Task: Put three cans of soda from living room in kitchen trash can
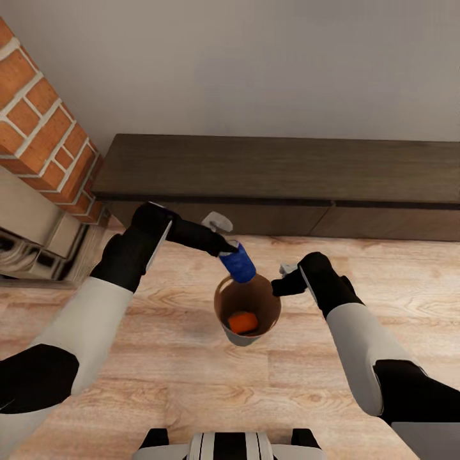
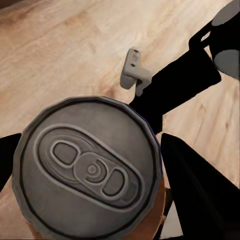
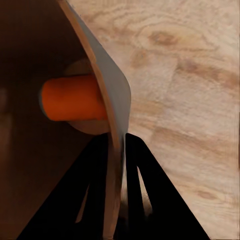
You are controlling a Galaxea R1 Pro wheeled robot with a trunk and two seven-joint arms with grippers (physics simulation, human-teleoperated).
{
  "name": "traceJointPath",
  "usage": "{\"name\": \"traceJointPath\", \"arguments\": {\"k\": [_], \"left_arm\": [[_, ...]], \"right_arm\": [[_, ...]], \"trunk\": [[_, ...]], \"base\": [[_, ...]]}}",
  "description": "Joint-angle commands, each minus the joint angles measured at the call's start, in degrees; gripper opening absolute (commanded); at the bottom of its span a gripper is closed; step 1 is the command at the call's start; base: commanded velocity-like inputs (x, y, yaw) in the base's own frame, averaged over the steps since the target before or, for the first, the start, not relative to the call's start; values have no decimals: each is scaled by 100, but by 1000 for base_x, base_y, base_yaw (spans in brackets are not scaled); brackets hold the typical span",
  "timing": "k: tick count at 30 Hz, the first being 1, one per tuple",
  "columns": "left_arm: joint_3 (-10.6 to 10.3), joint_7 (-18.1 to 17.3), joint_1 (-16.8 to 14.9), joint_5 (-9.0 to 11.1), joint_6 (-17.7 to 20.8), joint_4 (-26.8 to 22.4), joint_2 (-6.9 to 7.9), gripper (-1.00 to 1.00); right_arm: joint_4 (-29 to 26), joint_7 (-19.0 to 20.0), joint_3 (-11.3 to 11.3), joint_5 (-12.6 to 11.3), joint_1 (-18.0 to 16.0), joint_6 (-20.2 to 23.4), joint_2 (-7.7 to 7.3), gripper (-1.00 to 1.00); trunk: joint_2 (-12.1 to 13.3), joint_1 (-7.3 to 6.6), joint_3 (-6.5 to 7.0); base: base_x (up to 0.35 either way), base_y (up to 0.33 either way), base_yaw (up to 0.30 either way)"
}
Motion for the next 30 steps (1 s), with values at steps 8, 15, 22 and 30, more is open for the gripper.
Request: {"name": "traceJointPath", "arguments": {"k": [8, 15, 22, 30], "left_arm": [[-403, -7, 186, -18, -540, 6, -71, -100], [-665, -15, 393, -27, -830, -6, -23, -100], [-1059, -11, 409, -35, -889, -17, -17, -100], [-1114, 128, 569, -154, -1467, 135, 68, -100]], "right_arm": [[146, -15, -43, 334, -179, 6, 389, -100], [284, -75, -60, 354, -438, 6, 443, -100], [383, -81, -92, 361, -646, 6, 437, -100], [409, -81, -109, 363, -843, 6, 440, -100]], "trunk": [[0, 0, 1], [0, 0, 1], [0, 0, 1], [0, 0, 1]], "base": [[0, 0, 0], [0, 0, 0], [0, 0, 0], [0, 0, 0]]}}
